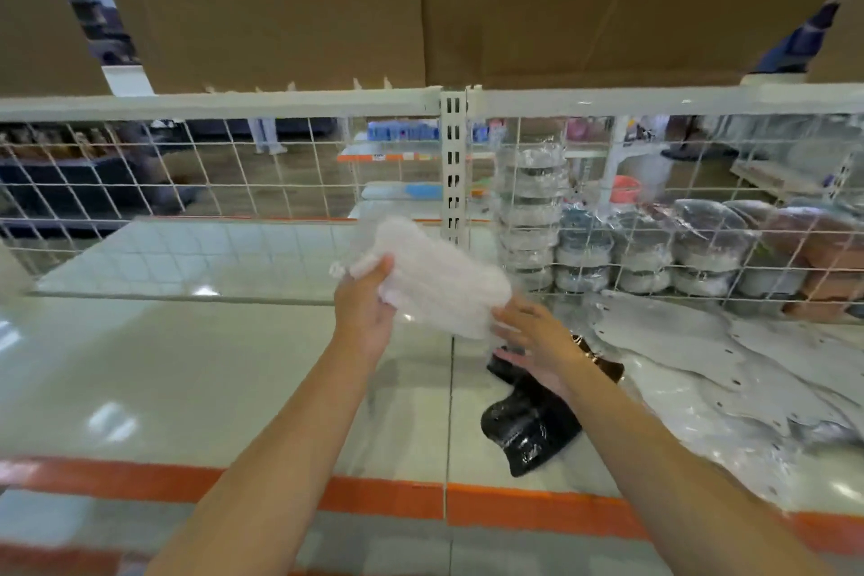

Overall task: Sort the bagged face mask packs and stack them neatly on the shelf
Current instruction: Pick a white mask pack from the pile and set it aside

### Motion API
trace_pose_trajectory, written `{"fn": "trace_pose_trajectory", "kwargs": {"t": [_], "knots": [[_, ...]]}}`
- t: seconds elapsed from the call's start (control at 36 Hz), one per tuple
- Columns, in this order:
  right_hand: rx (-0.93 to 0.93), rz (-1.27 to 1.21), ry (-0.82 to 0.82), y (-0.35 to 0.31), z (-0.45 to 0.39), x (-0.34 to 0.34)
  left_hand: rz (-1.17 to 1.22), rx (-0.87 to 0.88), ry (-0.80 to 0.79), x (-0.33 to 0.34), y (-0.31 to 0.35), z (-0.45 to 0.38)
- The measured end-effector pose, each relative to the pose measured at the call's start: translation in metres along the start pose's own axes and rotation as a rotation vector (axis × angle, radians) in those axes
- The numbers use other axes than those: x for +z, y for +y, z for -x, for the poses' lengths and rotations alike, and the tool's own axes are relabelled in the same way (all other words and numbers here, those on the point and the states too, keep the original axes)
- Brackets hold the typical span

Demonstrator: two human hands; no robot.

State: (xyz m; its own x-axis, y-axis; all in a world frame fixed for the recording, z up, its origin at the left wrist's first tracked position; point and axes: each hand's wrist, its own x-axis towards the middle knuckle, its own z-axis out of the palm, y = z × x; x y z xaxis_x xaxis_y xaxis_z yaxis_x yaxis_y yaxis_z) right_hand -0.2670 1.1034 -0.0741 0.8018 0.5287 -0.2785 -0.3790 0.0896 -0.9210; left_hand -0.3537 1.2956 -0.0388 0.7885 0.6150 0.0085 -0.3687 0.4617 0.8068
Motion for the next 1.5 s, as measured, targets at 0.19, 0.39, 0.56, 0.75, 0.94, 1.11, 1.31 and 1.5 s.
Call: {"fn": "trace_pose_trajectory", "kwargs": {"t": [0.19, 0.39, 0.56, 0.75, 0.94, 1.11, 1.31, 1.5], "knots": [[-0.207, 0.011, 0.090, -0.001, -0.002, 0.048, 0.063, -0.109, -0.084, -0.031, 0.010, -0.004], [-0.267, 0.295, 0.154, 0.014, -0.005, 0.047, -0.569, 0.140, -0.021, -0.096, 0.020, -0.001], [-0.129, 0.428, 0.171, 0.045, -0.006, 0.037, -0.971, -0.031, -0.052, -0.130, -0.018, 0.011], [-0.095, 0.481, 0.179, 0.057, -0.017, 0.043, -1.102, -0.028, -0.019, -0.130, -0.033, 0.013], [-0.078, 0.490, 0.122, 0.075, -0.028, 0.068, -1.165, -0.063, 0.045, -0.134, -0.031, 0.017], [-0.039, 0.649, 0.048, 0.073, -0.039, 0.097, -1.122, -0.101, 0.219, -0.154, -0.003, 0.000], [0.145, 0.793, -0.026, 0.065, -0.065, 0.147, -1.262, -0.158, 0.242, -0.182, 0.039, -0.043], [0.116, 0.944, 0.135, 0.080, -0.099, 0.189, -1.868, -0.041, -0.097, -0.219, 0.071, -0.070]]}}
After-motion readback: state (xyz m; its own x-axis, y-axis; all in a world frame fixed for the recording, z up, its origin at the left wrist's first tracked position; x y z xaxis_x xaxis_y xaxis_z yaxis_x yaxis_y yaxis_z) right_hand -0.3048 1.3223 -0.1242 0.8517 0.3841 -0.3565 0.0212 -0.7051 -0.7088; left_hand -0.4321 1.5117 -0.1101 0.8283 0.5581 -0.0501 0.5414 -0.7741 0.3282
